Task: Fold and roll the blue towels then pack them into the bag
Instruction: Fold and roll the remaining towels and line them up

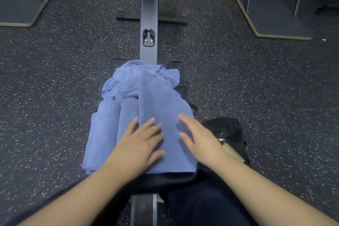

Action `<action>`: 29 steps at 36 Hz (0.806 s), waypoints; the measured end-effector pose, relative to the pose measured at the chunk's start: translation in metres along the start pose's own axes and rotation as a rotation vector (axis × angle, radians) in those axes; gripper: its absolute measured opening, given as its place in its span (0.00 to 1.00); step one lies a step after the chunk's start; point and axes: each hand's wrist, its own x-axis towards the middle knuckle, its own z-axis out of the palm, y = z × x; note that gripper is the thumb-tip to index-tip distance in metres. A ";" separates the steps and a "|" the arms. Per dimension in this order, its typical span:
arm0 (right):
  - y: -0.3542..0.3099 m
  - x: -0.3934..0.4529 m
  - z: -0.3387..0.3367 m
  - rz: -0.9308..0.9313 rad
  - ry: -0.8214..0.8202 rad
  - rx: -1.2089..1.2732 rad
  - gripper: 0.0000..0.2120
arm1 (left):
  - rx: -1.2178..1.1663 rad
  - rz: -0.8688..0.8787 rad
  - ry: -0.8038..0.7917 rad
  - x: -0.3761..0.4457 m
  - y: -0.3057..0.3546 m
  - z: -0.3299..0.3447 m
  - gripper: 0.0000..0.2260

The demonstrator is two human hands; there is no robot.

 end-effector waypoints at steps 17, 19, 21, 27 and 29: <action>-0.006 -0.055 0.037 -0.135 -0.142 -0.593 0.44 | 0.332 -0.018 0.055 -0.037 0.021 0.043 0.22; -0.008 -0.054 0.038 -0.139 -0.137 -0.626 0.44 | 0.319 0.001 0.084 -0.037 0.020 0.042 0.22; -0.011 -0.051 0.040 -0.163 -0.123 -0.635 0.43 | 0.302 0.011 0.096 -0.038 0.019 0.042 0.22; -0.016 -0.042 0.045 -0.246 -0.074 -0.573 0.37 | 0.207 -0.008 0.186 -0.034 0.023 0.033 0.22; -0.012 -0.040 0.046 -0.269 -0.048 -0.555 0.30 | 0.194 -0.009 0.217 -0.033 0.024 0.030 0.22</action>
